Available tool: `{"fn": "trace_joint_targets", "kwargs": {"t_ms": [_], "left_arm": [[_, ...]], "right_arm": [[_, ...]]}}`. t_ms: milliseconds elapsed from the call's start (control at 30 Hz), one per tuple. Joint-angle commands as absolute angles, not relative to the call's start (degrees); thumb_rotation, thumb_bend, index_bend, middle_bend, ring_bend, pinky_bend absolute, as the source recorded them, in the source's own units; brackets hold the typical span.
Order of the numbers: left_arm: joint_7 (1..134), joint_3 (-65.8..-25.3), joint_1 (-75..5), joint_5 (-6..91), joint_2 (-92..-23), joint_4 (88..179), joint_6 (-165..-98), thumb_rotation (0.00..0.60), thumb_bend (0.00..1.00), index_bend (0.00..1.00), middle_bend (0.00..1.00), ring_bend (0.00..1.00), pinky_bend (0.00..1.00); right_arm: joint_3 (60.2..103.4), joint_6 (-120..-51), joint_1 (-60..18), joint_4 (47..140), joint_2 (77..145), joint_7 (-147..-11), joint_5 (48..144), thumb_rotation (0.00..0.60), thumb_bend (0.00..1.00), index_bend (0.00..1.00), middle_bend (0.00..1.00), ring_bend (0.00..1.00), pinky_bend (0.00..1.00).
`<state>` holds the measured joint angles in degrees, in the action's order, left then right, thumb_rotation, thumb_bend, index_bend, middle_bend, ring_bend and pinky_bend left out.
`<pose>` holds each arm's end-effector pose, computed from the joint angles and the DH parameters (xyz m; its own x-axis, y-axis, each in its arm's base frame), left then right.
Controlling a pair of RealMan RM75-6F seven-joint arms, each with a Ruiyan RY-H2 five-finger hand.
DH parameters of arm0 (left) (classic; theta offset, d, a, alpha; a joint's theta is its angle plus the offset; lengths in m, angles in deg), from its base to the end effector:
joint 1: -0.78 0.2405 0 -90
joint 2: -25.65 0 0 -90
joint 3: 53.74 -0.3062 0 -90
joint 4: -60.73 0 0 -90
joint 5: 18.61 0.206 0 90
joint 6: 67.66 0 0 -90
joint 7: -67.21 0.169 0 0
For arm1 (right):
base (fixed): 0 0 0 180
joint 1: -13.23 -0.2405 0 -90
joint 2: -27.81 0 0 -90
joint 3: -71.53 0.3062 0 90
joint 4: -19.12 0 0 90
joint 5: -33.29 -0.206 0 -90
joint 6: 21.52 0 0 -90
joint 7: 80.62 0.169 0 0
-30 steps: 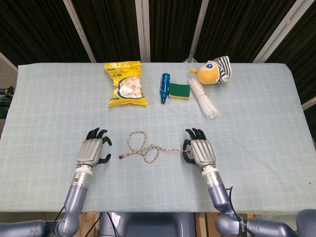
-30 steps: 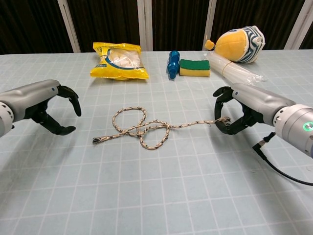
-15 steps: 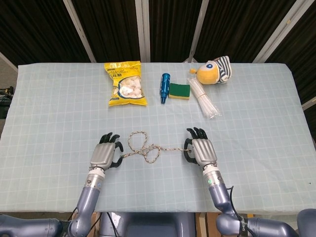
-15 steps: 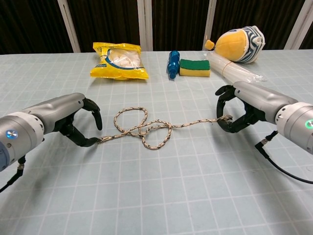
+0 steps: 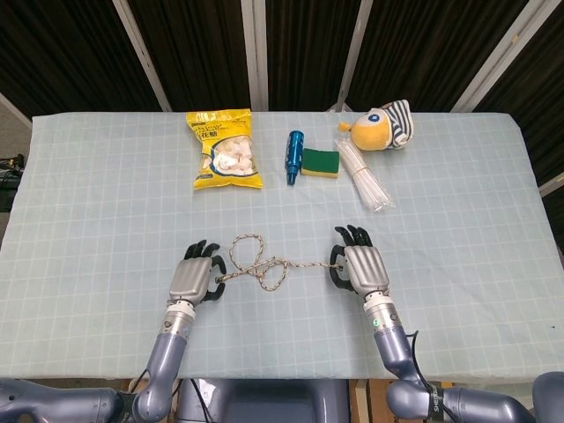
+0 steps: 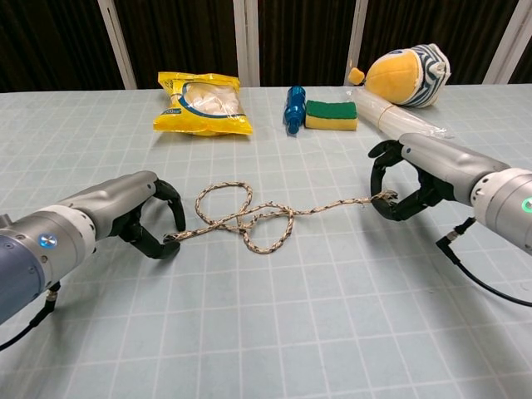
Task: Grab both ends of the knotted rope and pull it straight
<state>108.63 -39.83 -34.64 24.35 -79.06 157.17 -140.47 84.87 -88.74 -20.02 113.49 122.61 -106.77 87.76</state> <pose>-0.1638 0.3265 -0.0854 0.2353 0.3697 0.8989 0.9700 -0.0313 -0.2411 -0.1936 -0.3510 -0.0309 0.1936 -0.2692 0.9434 -0.9798 -0.1027 0.1717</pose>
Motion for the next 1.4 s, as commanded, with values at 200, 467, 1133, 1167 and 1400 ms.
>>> {"fn": "trace_joint_targets", "kwargs": {"t_ms": [200, 467, 1133, 1167, 1400], "left_arm": [[107.68, -40.24, -35.02, 24.97, -79.98, 156.34, -140.48, 0.6, 0.5, 0.52, 0.16, 0.0, 0.0], [107.03, -40.92, -34.91, 24.98, -80.65, 154.98, -140.64, 0.6, 0.53, 0.58, 0.18, 0.0, 0.0], [104.06, -39.99, -32.96, 28.87, -72.02, 162.35, -142.6, 0.6, 0.55, 0.61, 0.19, 0.0, 0.0], [103.66, -39.89, -32.62, 29.09, -70.96, 163.19, -142.82, 0.6, 0.55, 0.61, 0.19, 0.0, 0.0], [100.78, -39.7, -30.13, 30.43, -63.57, 168.34, -143.73, 0.6, 0.55, 0.61, 0.2, 0.0, 0.0]], "right_arm": [[84.77, -88.87, -20.14, 113.54, 122.6, -106.91, 87.63, 0.6, 0.48, 0.64, 0.15, 0.0, 0.0], [84.59, -89.11, -20.09, 113.62, 122.46, -106.9, 87.55, 0.6, 0.48, 0.64, 0.15, 0.0, 0.0], [85.61, -91.42, -18.09, 117.35, 115.58, -105.53, 88.36, 0.6, 0.48, 0.63, 0.15, 0.0, 0.0], [85.72, -91.58, -17.76, 117.7, 114.69, -105.18, 88.39, 0.6, 0.48, 0.63, 0.15, 0.0, 0.0], [86.09, -92.93, -14.74, 120.1, 108.29, -101.94, 88.5, 0.6, 0.48, 0.64, 0.15, 0.0, 0.0]]}}
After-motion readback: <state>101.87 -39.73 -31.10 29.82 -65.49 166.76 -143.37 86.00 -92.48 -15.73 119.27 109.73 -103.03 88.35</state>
